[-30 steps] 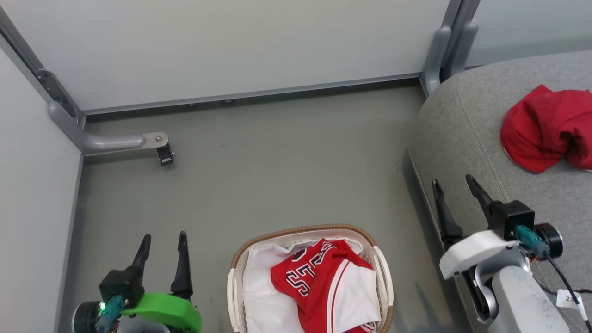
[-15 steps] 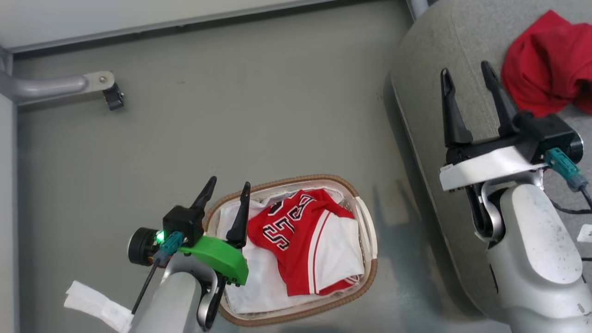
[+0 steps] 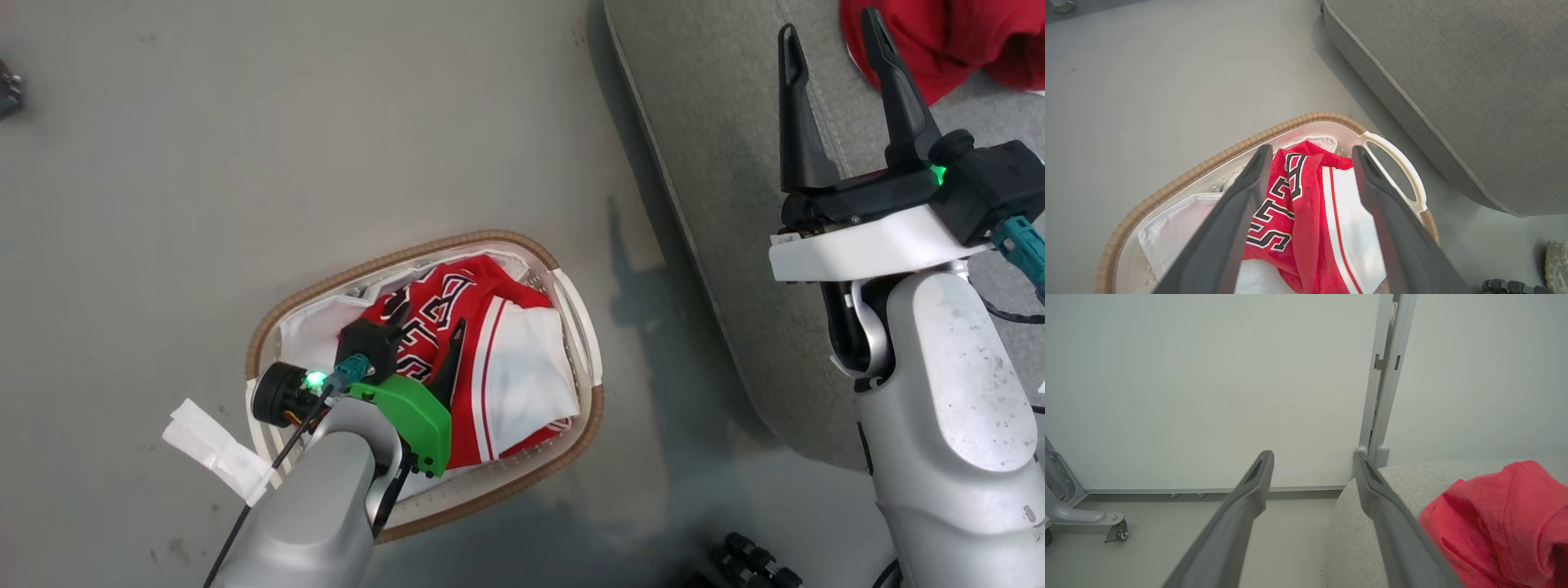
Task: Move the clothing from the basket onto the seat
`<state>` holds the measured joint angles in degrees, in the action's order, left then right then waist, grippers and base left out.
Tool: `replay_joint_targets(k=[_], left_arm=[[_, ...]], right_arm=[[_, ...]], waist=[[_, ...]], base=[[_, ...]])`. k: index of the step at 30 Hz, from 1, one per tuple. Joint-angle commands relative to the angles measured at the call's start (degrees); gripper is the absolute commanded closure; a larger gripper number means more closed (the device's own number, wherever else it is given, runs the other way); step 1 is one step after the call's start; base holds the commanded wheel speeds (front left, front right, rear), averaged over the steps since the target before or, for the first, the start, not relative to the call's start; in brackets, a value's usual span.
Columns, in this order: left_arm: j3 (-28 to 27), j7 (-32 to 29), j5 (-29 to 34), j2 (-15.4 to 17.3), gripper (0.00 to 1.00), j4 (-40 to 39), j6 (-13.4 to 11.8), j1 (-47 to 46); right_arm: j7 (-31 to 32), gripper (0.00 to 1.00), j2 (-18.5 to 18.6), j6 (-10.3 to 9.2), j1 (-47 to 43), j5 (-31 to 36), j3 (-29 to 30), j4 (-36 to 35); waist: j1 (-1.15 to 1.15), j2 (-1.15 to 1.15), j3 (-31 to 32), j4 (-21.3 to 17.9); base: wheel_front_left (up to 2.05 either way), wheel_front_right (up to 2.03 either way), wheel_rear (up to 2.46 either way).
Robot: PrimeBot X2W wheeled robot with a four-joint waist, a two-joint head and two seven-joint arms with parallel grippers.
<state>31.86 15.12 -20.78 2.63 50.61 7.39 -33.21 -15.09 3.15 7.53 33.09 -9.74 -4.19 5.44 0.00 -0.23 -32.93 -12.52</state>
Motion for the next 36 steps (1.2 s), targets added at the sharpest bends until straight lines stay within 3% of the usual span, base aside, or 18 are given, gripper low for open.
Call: replay_joint_targets(k=[1, 11, 27, 28, 29, 36], left_arm=[[0.77, 0.04, -0.6, 0.71, 0.0, 1.61, 0.14, -2.3], [6.32, 0.04, -4.1, 1.98, 0.0, 13.1, 0.14, -9.95], [11.07, 0.05, -5.96, 0.98, 0.0, 18.21, 0.14, -16.28], [11.26, 0.04, -5.99, 0.99, 0.39, 17.82, 0.14, -16.29], [11.48, 0.04, -6.07, 0.98, 1.0, 17.23, 0.15, -16.25], [10.62, 0.04, -7.33, 2.47, 1.0, 12.95, 0.15, -14.57]], right_arm=[[-0.08, 0.0, -0.13, -0.08, 0.9, -0.28, -0.08, -0.68], [-0.08, 0.0, -0.21, -0.08, 2.15, -1.41, -0.12, -3.41], [-0.08, 0.0, -0.17, -0.08, 1.19, 0.35, 1.02, -5.0], [-0.08, 0.0, -0.17, -0.08, 1.25, 0.31, 0.94, -4.99], [-0.08, 0.0, -0.17, -0.08, 1.35, 0.4, 0.8, -4.95], [-0.08, 0.0, -0.13, -0.08, 2.56, 0.02, -0.07, -3.65]], waist=[[0.0, 0.23, -6.64, -5.09], [0.0, 0.23, -13.31, -6.97], [0.0, 0.23, -16.33, -5.66], [0.0, 0.23, -16.32, -5.6], [0.0, 0.23, -16.3, -5.54], [0.0, 0.23, -14.58, -4.99]], base=[[0.0, 0.0, 0.0], [0.0, 0.0, 0.0], [0.0, 0.0, 0.0], [0.0, 0.0, 0.0], [0.0, 0.0, 0.0], [0.0, 0.0, 0.0]])
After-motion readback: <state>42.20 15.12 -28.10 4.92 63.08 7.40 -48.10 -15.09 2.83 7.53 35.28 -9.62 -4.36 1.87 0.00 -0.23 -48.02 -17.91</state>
